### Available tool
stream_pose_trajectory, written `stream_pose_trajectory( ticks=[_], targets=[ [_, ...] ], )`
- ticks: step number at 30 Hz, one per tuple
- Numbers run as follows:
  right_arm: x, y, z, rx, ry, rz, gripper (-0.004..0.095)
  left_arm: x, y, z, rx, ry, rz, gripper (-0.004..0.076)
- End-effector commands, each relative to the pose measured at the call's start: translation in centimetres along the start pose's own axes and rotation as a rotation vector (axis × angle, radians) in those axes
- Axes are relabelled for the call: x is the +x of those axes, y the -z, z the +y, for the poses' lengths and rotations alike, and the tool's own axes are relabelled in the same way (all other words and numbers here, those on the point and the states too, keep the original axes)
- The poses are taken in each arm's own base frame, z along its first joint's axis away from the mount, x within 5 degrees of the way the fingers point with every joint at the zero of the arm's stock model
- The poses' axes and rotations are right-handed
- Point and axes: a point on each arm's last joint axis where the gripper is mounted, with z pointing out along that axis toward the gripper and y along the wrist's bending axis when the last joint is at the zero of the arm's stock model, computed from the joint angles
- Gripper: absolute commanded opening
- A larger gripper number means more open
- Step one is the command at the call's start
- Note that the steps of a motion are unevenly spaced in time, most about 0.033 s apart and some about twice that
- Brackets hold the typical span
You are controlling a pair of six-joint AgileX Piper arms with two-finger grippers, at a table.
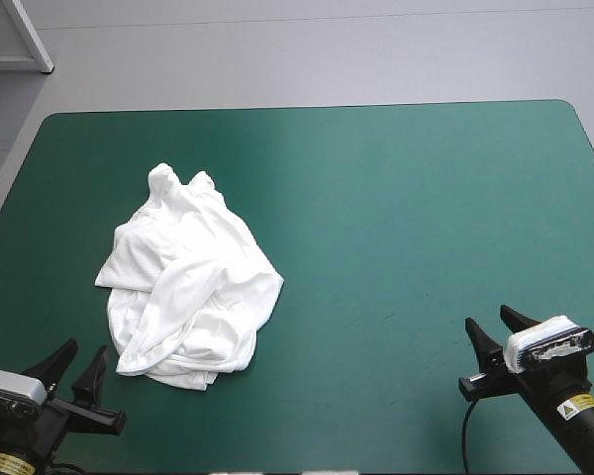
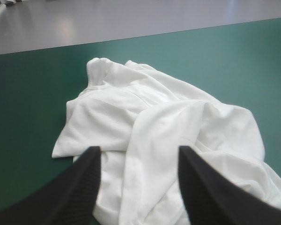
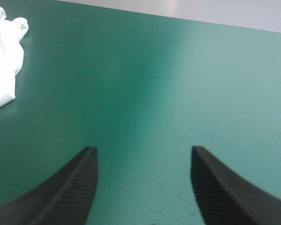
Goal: Fold the cloth
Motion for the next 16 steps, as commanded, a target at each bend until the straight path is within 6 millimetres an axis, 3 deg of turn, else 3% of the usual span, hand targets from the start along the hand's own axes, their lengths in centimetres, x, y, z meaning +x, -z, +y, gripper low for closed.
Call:
stream_pose_trajectory(
  ticks=[1, 13, 16],
  targets=[
    [-1.36, 0.29, -0.19, 0.013, -0.06, -0.054, 0.0774, -1.1, 0.2, -0.15, 0.022, 0.036, -0.055, 0.0554],
    [-1.03, 0.28, 0.01, -0.007, -0.078, -0.017, 0.0797, -0.73, 0.26, -0.24, 0.032, 0.054, 0.001, 0.054],
    [-0.89, 0.28, 0.09, -0.015, -0.078, -0.002, 0.0796, -1.36, -0.55, -0.07, 0.01, 0.02, 0.047, 0.054]
  ],
)
